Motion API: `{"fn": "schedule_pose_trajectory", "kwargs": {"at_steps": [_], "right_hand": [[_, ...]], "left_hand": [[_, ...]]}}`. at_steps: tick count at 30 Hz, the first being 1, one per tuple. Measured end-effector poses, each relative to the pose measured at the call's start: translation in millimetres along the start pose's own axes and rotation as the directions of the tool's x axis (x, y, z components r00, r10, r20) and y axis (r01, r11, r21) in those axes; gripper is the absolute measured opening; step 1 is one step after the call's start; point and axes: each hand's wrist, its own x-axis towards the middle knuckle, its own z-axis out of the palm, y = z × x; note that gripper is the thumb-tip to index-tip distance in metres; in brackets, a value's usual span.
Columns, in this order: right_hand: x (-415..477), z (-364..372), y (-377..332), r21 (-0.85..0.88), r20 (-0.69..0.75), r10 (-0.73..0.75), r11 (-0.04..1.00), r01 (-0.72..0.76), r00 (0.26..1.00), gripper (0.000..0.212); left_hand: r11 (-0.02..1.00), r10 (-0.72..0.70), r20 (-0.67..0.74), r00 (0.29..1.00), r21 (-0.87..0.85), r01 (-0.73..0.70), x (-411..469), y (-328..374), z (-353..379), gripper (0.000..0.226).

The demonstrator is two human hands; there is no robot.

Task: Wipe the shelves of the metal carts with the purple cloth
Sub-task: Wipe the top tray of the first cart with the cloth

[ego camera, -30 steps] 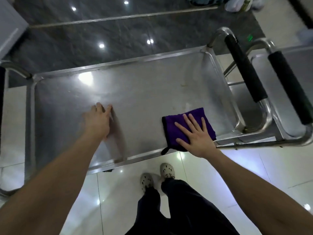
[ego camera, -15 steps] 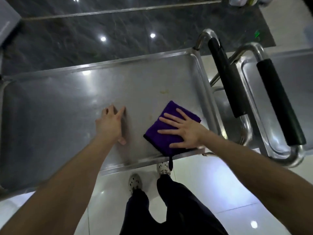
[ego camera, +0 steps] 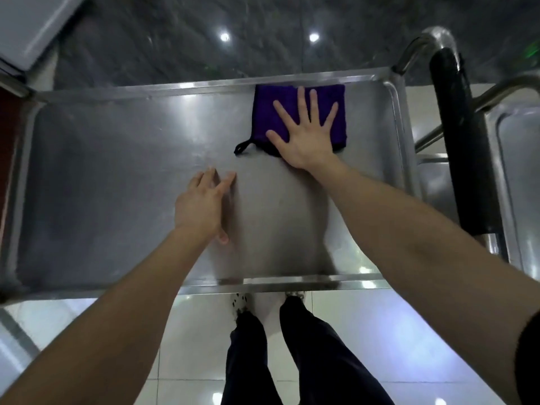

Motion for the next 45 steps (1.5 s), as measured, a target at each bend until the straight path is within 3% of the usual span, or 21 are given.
{"fn": "schedule_pose_trajectory", "kwargs": {"at_steps": [7, 11, 19, 24, 29, 32, 36, 45], "right_hand": [[-185, 58, -20, -0.036, -0.063, -0.270, 0.963, 0.268, 0.961, 0.077], [-241, 63, 23, -0.073, -0.029, -0.417, 0.907, 0.414, 0.908, 0.074], [-266, 33, 117, -0.053, 0.049, -0.066, 0.996, 0.069, 0.997, 0.077], [-152, 0, 109, 0.021, 0.036, 0.081, 0.996, -0.081, 0.996, 0.081], [-1, -39, 109, 0.067, 0.083, 0.120, 0.990, -0.125, 0.989, 0.087], [28, -31, 104, 0.019, 0.043, 0.144, 0.989, -0.145, 0.989, 0.088], [-17, -13, 102, 0.028, 0.002, 0.109, 0.994, -0.109, 0.994, 0.082], [-276, 66, 19, -0.040, -0.024, -0.074, 0.997, 0.073, 0.997, 0.078]], "left_hand": [[1.000, 0.029, 0.034, 0.999, -0.007, -0.029, -7, 2, -10, 0.162], [0.998, 0.058, 0.038, 0.998, -0.007, -0.058, -4, -1, -4, 0.165], [0.994, 0.100, 0.014, 0.995, 0.049, -0.101, 21, -18, 20, 0.172], [0.997, 0.079, 0.005, 0.997, 0.026, -0.079, 18, -20, 18, 0.173], [0.999, 0.040, -0.003, 0.999, 0.020, -0.039, 11, -12, 10, 0.172], [0.999, 0.029, -0.032, 0.999, 0.040, -0.028, 11, -11, 8, 0.169], [0.999, 0.036, -0.020, 0.999, 0.038, -0.035, 7, -10, 4, 0.165], [0.994, 0.108, -0.067, 0.992, 0.039, -0.105, -1, -12, 0, 0.163]]}}
